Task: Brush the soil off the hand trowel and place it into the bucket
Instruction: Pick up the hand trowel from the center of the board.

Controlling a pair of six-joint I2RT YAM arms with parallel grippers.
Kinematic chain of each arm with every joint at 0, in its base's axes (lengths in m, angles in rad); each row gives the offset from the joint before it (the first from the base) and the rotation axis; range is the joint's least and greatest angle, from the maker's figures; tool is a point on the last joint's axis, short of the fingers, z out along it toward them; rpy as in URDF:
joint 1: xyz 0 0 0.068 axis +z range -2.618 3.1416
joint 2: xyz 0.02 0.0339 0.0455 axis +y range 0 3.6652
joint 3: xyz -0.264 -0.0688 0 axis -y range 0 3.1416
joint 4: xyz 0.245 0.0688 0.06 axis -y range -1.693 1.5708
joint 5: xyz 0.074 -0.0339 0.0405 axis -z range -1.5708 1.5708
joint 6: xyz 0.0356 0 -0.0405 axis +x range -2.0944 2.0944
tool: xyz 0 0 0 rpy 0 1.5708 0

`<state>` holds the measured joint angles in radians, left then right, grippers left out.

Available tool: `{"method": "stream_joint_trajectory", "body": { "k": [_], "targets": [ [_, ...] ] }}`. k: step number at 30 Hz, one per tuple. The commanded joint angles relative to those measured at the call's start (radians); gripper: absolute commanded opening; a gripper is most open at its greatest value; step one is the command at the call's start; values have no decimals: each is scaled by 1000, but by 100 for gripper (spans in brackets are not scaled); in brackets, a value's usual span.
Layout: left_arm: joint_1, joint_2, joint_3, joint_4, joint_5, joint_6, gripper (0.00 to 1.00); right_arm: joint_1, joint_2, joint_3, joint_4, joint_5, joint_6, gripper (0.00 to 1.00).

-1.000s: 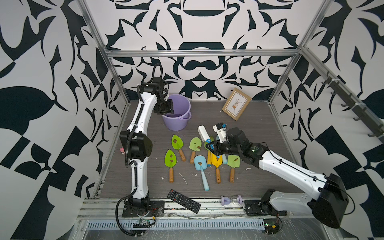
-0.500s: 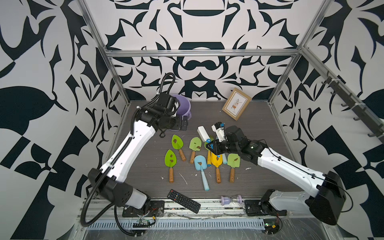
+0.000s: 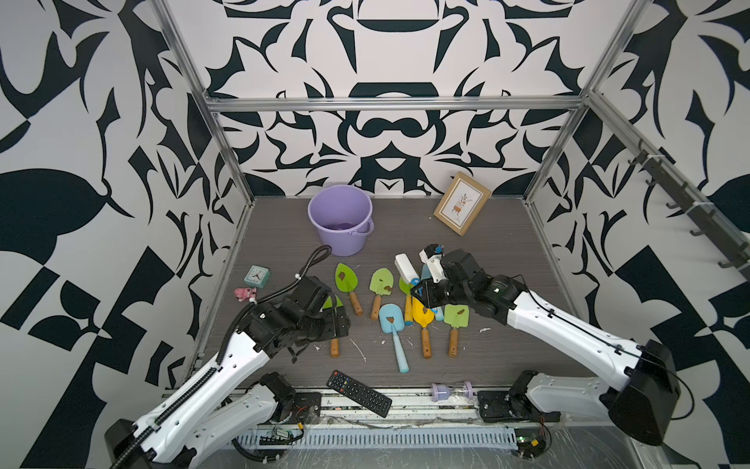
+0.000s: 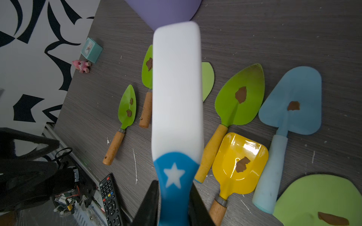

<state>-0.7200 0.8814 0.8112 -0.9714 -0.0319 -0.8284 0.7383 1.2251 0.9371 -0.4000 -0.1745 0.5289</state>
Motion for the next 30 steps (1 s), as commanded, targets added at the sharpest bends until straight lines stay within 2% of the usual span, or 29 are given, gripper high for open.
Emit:
{"method": "stream_joint_trajectory", "body": {
  "k": [1, 9, 18, 30],
  "targets": [
    [-27, 57, -48, 47, -5, -100, 90, 5, -6, -21, 42, 14, 30, 0],
    [-55, 210, -140, 189, -18, -129, 79, 26, -7, -32, 63, 10, 43, 0],
    [-59, 333, -167, 268, -28, -117, 80, 50, 24, -44, 120, -13, 54, 0],
    [-61, 384, -192, 280, -85, -101, 78, 52, 39, -49, 142, -22, 56, 0]
  ]
}}
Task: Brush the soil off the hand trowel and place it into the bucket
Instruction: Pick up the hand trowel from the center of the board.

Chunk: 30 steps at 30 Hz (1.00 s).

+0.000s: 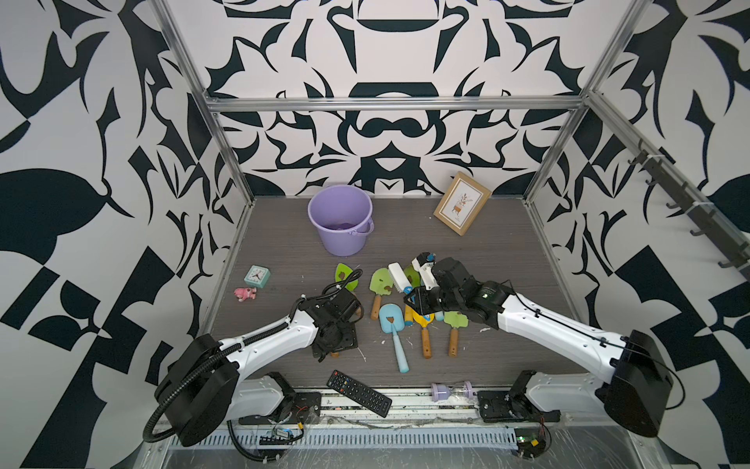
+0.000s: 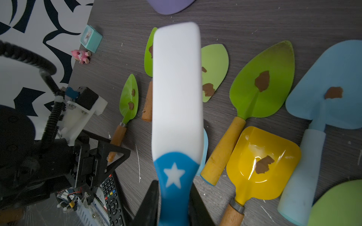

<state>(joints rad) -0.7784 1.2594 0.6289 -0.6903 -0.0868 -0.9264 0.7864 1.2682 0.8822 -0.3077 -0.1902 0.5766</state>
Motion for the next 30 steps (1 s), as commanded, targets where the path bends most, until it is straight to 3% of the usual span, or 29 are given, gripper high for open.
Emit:
{"method": "stream_joint_trajectory", "body": {
  "k": [1, 15, 27, 30],
  "targets": [
    [-2, 42, -9, -1, -27, -1, 78, 4, -4, 5, 53, -7, 9, 0],
    [-4, 137, 9, 8, -75, 11, 73, 4, -10, -2, 51, 8, 3, 0],
    [-12, 201, 42, 52, -119, 64, 60, 4, -54, -31, 65, 20, 2, 0],
    [-12, 188, 33, 56, -124, 66, 53, 4, -45, -31, 67, 15, 2, 0]
  ]
}}
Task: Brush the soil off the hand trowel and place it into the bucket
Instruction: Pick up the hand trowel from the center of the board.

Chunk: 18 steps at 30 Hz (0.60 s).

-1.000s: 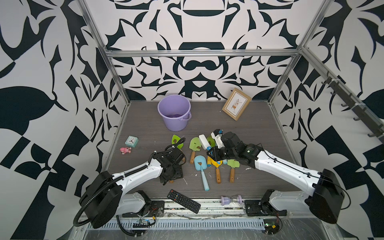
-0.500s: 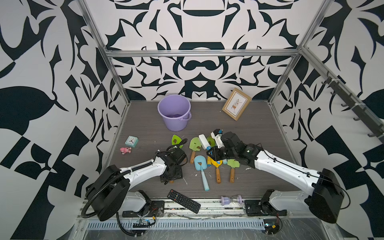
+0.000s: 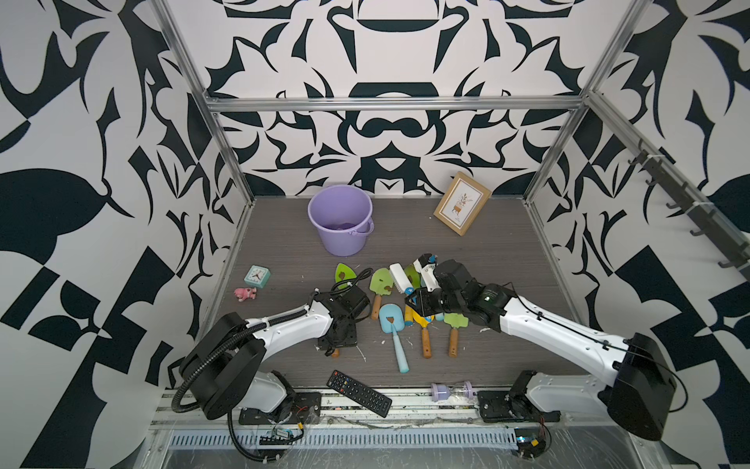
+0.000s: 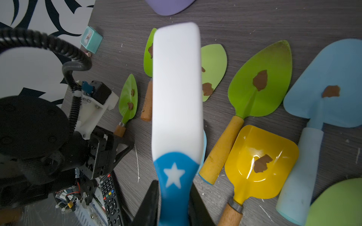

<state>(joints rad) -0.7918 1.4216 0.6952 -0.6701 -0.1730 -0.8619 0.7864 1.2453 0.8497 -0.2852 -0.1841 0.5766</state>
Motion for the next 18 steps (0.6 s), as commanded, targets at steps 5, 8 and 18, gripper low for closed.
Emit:
{"method": "stream_joint_trajectory", "body": {
  "k": [5, 8, 18],
  "targets": [
    [2, 18, -46, 39, -47, 5, 44, 4, -9, 8, 50, -1, 2, 0],
    [3, 14, -52, 44, -51, -1, 39, 4, -7, 8, 54, -2, 2, 0],
    [2, 2, -47, 27, -53, 21, 25, 4, 1, 6, 57, 16, -3, 0]
  ]
}}
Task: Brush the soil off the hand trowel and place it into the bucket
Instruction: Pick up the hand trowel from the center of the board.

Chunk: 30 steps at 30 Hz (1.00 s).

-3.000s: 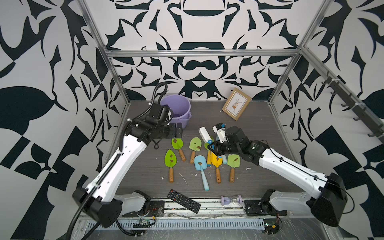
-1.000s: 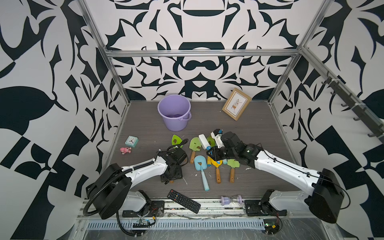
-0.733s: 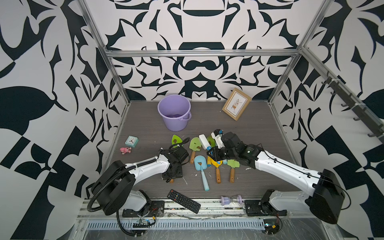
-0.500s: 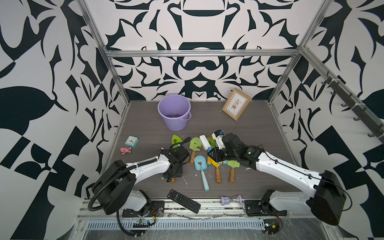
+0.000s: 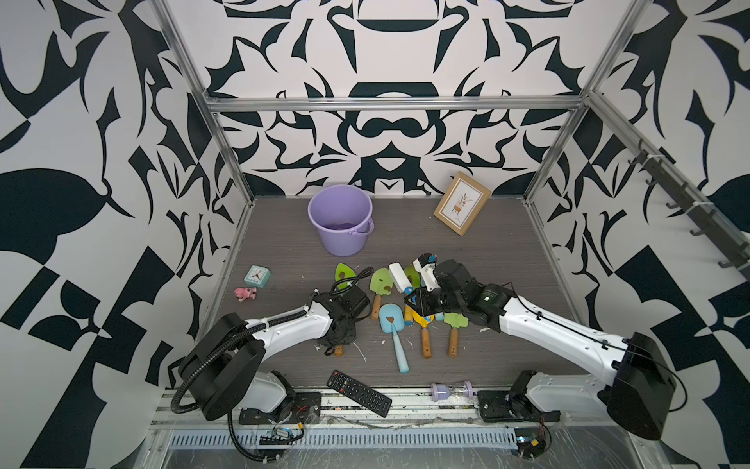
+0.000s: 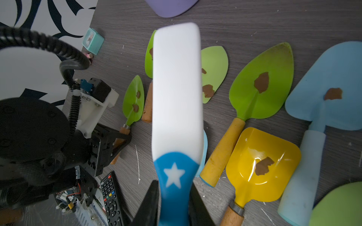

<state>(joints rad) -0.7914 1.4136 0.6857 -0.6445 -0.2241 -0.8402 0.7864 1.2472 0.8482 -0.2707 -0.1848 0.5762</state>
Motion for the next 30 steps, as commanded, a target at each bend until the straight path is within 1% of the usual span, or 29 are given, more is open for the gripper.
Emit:
{"method": "stream_joint_trajectory", "body": {
  "k": [1, 4, 8, 11, 12, 14, 16, 20, 21, 24, 26, 30],
  "targets": [
    [1, 3, -37, 3, -1, 4, 24, 4, -1, 7, 38, 22, -4, 0],
    [1, -8, -27, -2, -12, 27, 19, 4, 3, 14, 20, 36, -16, 0],
    [1, -4, 0, -28, -34, 49, 13, 5, 10, 20, 19, 23, -15, 0],
    [1, 1, 9, -32, -30, 65, 5, 8, 10, 21, 20, 21, -14, 0],
    [1, 2, 18, -43, -31, 70, 0, 10, 13, 22, 18, 17, -15, 0],
    [1, -3, 41, -78, -31, 88, 0, 14, 24, 38, -1, -1, -22, 0],
    [0, -36, 79, -135, -15, 122, 0, 26, 36, 63, -29, -22, -41, 0],
    [0, -131, 156, -274, 12, 150, 0, 83, 80, 160, -147, -29, -100, 0],
    [0, -179, 177, -302, 22, 153, 0, 97, 93, 180, -166, -28, -112, 0],
    [0, -197, 238, -397, 49, 160, 0, 142, 128, 239, -190, -38, -134, 0],
    [0, -195, 280, -465, 56, 163, 0, 177, 148, 281, -217, -19, -147, 0],
    [0, -200, 370, -587, 70, 194, 0, 228, 169, 316, -202, -13, -155, 0]
  ]
}}
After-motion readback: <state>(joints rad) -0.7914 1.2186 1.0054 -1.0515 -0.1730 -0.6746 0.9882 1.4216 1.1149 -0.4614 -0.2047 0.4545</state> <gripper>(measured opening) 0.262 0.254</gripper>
